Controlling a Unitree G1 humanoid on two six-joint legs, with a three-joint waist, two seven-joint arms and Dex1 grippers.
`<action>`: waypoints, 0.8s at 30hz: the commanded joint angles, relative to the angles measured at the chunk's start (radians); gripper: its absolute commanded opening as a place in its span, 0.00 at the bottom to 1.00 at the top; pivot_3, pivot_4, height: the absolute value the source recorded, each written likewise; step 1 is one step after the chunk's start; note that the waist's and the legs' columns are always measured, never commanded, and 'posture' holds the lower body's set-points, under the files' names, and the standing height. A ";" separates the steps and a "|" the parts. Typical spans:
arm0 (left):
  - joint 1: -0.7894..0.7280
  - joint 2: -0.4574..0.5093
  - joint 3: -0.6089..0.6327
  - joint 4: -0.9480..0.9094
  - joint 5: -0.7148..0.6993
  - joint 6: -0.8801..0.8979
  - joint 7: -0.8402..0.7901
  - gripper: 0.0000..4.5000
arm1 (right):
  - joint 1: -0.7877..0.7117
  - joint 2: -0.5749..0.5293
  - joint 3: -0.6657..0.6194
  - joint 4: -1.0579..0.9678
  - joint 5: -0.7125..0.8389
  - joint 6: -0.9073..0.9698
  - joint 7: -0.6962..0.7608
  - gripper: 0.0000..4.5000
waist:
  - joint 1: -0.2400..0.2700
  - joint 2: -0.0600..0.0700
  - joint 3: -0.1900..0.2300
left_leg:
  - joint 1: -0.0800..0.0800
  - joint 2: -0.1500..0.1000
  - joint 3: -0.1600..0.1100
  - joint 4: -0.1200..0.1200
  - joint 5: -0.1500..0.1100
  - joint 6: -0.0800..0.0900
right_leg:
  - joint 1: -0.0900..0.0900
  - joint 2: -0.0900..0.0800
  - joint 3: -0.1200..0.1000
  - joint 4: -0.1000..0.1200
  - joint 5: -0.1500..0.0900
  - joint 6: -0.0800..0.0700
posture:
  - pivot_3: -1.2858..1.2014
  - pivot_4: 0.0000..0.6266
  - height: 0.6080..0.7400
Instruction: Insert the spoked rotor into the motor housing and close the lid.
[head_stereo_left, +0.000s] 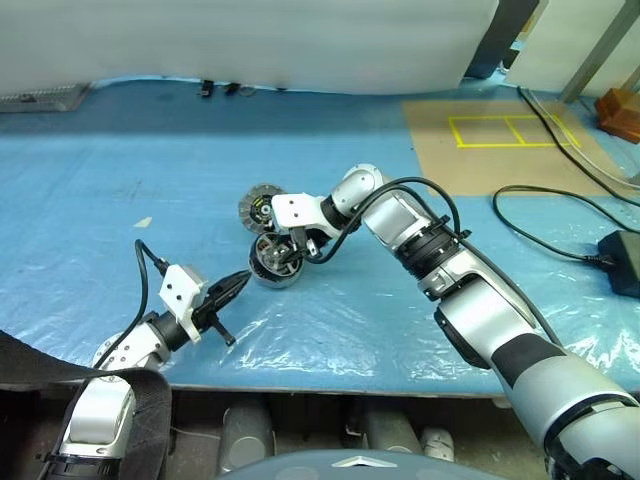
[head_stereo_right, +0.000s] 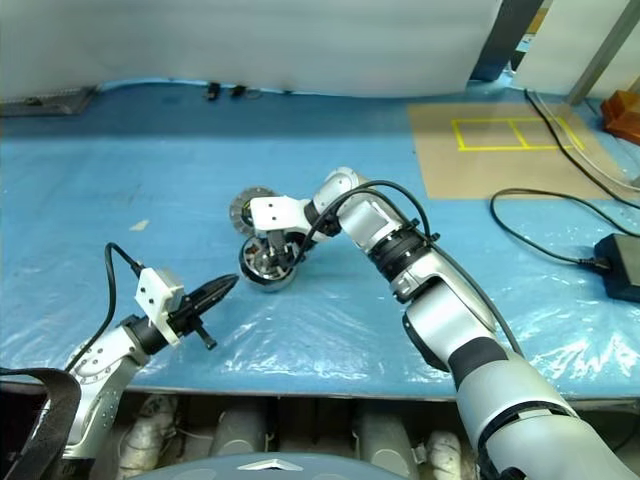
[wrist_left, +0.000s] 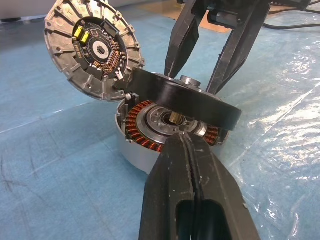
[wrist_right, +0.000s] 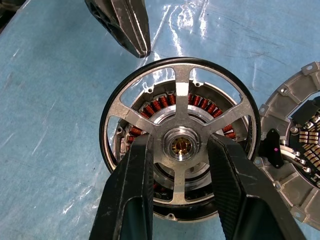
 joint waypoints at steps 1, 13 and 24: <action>-0.005 0.007 0.008 -0.014 -0.009 -0.007 -0.006 0.00 | 0.001 -0.013 0.027 0.000 -0.038 0.010 0.009 0.27 | 0.000 0.000 0.000 | 0.000 0.000 0.000 0.000 0.000 0.000 | 0.000 0.000 0.000 0.000 0.000 0.000 | 0.52 0.24 1.00; -0.008 0.003 0.001 -0.014 -0.005 -0.005 -0.001 0.00 | -0.024 -0.014 0.034 0.007 -0.073 -0.006 -0.002 0.27 | 0.001 0.000 0.000 | 0.001 0.000 0.000 0.000 0.000 0.000 | 0.001 0.000 0.000 0.000 0.000 0.000 | 0.52 0.24 1.00; -0.014 -0.003 -0.009 -0.016 -0.002 -0.001 0.005 0.00 | -0.034 -0.027 0.036 -0.010 -0.084 -0.015 0.015 0.27 | 0.000 0.000 0.000 | 0.001 0.000 0.000 0.000 0.000 0.000 | 0.001 0.000 0.000 0.000 0.000 0.000 | 0.52 0.24 1.00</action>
